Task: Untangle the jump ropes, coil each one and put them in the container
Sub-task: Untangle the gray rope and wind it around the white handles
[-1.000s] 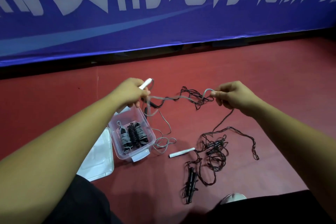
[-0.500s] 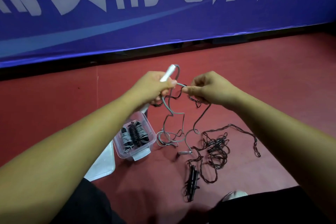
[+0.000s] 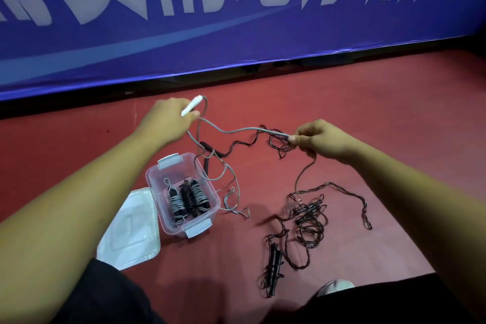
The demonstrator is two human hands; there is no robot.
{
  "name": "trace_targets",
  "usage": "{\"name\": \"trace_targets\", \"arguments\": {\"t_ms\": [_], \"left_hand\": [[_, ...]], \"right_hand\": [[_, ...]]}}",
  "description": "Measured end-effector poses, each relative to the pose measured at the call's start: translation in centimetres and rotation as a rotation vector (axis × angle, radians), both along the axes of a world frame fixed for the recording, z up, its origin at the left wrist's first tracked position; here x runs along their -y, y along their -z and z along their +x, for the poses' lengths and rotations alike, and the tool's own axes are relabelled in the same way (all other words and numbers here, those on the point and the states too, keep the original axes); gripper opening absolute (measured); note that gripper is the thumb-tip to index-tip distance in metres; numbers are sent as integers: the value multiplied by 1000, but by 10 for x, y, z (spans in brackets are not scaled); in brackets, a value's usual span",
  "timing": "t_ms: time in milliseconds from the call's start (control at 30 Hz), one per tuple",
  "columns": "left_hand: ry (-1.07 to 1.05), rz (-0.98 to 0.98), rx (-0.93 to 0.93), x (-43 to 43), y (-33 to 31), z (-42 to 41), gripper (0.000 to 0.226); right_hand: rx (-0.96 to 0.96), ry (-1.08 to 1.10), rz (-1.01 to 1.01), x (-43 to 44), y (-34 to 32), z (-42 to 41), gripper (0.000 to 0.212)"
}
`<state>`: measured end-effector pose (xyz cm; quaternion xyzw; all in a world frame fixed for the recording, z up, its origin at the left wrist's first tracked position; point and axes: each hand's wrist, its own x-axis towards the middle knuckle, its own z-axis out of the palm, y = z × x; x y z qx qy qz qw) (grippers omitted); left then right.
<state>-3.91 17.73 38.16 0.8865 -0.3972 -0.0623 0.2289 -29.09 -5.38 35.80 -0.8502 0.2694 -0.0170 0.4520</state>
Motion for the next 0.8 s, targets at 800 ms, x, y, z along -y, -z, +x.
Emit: {"name": "trace_targets", "arguments": {"t_ms": [800], "left_hand": [[-81,-561,-817,15,-7,-22,22]], "right_hand": [[-104,-88,206,16,27,-23,18]]}}
